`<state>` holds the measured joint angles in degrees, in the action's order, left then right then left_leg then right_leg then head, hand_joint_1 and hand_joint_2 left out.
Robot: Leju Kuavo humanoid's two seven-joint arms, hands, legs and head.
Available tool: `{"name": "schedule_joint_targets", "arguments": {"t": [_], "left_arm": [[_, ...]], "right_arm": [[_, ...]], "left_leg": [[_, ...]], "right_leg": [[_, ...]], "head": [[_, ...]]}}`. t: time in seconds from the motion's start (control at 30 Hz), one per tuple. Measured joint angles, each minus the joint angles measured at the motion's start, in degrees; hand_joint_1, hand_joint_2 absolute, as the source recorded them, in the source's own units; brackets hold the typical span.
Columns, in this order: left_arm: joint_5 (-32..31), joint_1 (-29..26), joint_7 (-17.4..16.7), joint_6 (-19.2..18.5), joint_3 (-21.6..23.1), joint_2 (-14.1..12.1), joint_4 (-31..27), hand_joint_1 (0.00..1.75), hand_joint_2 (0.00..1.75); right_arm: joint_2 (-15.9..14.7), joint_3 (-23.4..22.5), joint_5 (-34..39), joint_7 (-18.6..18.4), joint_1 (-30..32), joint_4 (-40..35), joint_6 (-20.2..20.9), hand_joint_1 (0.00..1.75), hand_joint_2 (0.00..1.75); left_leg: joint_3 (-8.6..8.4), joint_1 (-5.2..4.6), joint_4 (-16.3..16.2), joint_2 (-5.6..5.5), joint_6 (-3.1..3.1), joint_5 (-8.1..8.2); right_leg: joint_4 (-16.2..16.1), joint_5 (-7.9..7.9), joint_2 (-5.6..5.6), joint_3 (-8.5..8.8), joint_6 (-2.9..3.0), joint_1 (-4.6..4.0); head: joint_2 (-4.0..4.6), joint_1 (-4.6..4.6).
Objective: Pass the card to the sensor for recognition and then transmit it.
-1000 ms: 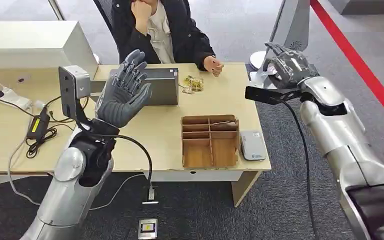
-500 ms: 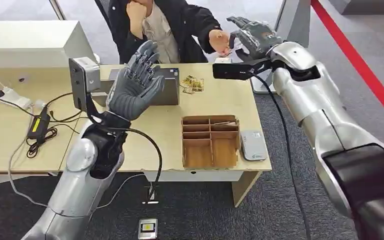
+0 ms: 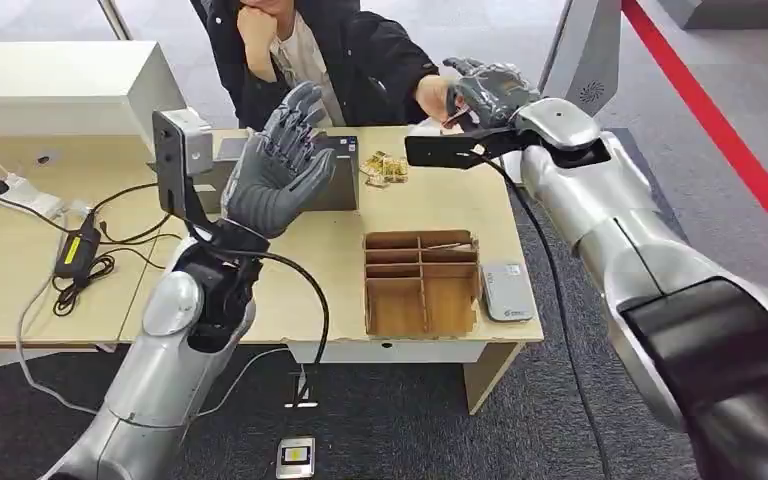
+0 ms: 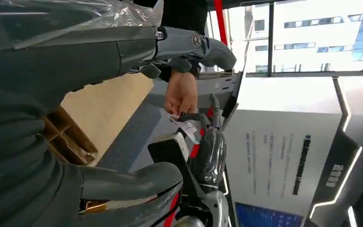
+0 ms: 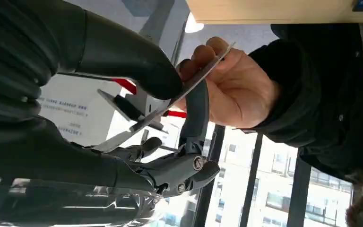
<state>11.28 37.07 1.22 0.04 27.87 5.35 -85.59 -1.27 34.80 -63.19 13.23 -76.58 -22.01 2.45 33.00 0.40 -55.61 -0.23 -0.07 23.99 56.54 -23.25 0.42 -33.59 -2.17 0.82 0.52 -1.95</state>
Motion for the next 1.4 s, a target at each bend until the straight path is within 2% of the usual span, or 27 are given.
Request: {"name": "schedule_joint_targets", "arguments": {"t": [0.03, 0.07, 0.1, 0.63, 0.83, 0.97, 1.07, 1.2, 1.3, 1.4], "left_arm": [[0.02, 0.0, -0.04, 0.04, 0.0, 0.0, 0.04, 0.0, 1.75], [0.04, 0.0, -0.04, 0.11, 0.0, 0.0, 0.09, 0.0, 1.75], [0.15, 0.0, -0.07, 0.15, 0.0, 0.0, 0.11, 0.0, 1.75], [0.52, 0.08, -0.15, 0.74, 0.0, 0.31, 1.12, 0.0, 1.75], [-0.26, -0.03, 0.04, 2.23, 0.0, 0.31, 1.38, 0.0, 1.75], [-1.92, -0.38, 0.92, 2.91, 0.0, 0.31, 1.86, 0.0, 1.75], [-2.69, -1.13, 0.9, 3.19, -0.11, 0.31, 1.88, 0.0, 1.75], [-3.06, -2.12, 0.74, 3.23, -0.24, 0.24, 1.84, 0.0, 1.75], [-3.06, -2.31, 0.7, 2.93, -0.35, 0.22, 1.84, 0.0, 1.75], [-3.06, -2.35, 0.7, 2.56, -0.39, 0.22, 1.84, 0.0, 1.75]], "right_arm": [[0.07, 0.04, 0.0, -0.22, 0.21, 0.31, 0.04, 1.73, 1.75], [0.04, 0.07, 0.02, -0.46, 0.51, 0.57, 0.04, 0.63, 1.75], [0.04, 0.09, 0.02, -0.77, 0.81, 0.83, 0.04, 0.0, 1.75], [-0.48, 0.52, 0.39, -1.88, 3.11, 3.46, -2.21, 0.0, 1.75], [-0.81, 0.46, 4.66, 1.64, 3.0, 3.45, -7.39, 0.0, 1.75], [-1.07, -0.09, 9.78, 4.65, 2.96, 2.38, -8.26, 0.0, 1.75], [-1.73, -0.79, 15.57, 4.43, 3.84, 0.35, -5.46, 0.0, 1.75], [-3.59, -1.16, 21.86, 2.66, 7.95, -4.97, -1.39, 0.0, 1.75], [-5.57, -1.18, 24.68, 0.13, 12.82, -10.98, 2.43, 0.0, 1.75], [-7.62, -1.18, 25.4, -1.66, 17.58, -17.04, 4.48, 0.0, 1.75]], "left_leg": [[0.0, 0.0, 0.0, 0.0, 0.0, 0.0], [0.0, 0.0, 0.0, 0.0, 0.0, 0.0], [0.01, 0.0, 0.0, 0.0, 0.0, 0.0], [-0.01, 0.0, -0.01, 0.01, 0.0, 0.0], [0.0, 0.0, -0.01, 0.0, 0.0, 0.0], [-0.01, 0.0, -0.01, 0.01, 0.0, 0.0], [-0.02, 0.0, 0.0, 0.0, 0.0, 0.0], [-0.02, 0.01, -0.01, -0.01, 0.0, 0.0], [-0.03, 0.02, -0.01, -0.02, 0.0, 0.0], [-0.02, 0.0, -0.02, -0.02, 0.0, 0.01]], "right_leg": [[0.0, 0.0, 0.0, 0.0, 0.0, 0.0], [-0.01, 0.0, 0.0, 0.0, 0.0, 0.0], [-0.01, 0.0, -0.01, 0.0, 0.0, 0.0], [-0.01, 0.0, 0.01, -0.01, 0.0, 0.0], [-0.01, 0.01, 0.01, -0.01, 0.0, 0.0], [-0.01, 0.0, 0.01, -0.01, 0.0, 0.0], [-0.01, 0.0, 0.01, 0.01, 0.0, -0.01], [-0.03, 0.0, 0.0, 0.04, 0.0, -0.02], [-0.03, 0.0, -0.01, 0.06, 0.0, -0.02], [-0.04, 0.01, -0.01, 0.04, 0.0, -0.01]], "head": [[0.0, 0.0], [0.0, 0.0], [0.0, 0.0], [0.0, 0.0], [0.0, 0.0], [0.0, 0.0], [0.0, 0.0], [0.0, 0.0], [0.0, -0.02], [0.0, 0.0]]}}
